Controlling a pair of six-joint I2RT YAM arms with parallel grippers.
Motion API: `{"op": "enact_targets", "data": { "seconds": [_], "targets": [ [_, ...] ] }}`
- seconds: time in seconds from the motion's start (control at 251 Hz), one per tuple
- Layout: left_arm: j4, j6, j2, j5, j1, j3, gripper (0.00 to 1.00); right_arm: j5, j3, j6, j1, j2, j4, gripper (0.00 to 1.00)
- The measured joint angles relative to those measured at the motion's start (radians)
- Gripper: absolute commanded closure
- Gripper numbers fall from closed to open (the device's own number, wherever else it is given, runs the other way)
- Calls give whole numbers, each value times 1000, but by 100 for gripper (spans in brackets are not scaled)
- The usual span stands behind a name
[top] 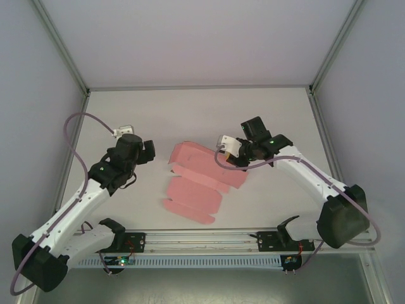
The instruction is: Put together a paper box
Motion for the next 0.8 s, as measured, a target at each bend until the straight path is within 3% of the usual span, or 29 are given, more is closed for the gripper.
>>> {"op": "enact_targets", "data": {
  "seconds": [0.259, 0.439, 0.802],
  "targets": [
    [14, 2, 68, 113, 13, 0, 0, 182, -70, -130, 79, 25, 284, 100],
    [72, 47, 101, 249, 13, 3, 0, 283, -99, -177, 128, 85, 389, 100],
    [137, 113, 187, 404, 13, 55, 0, 520, -168, -294, 253, 224, 637, 100]
  ]
}}
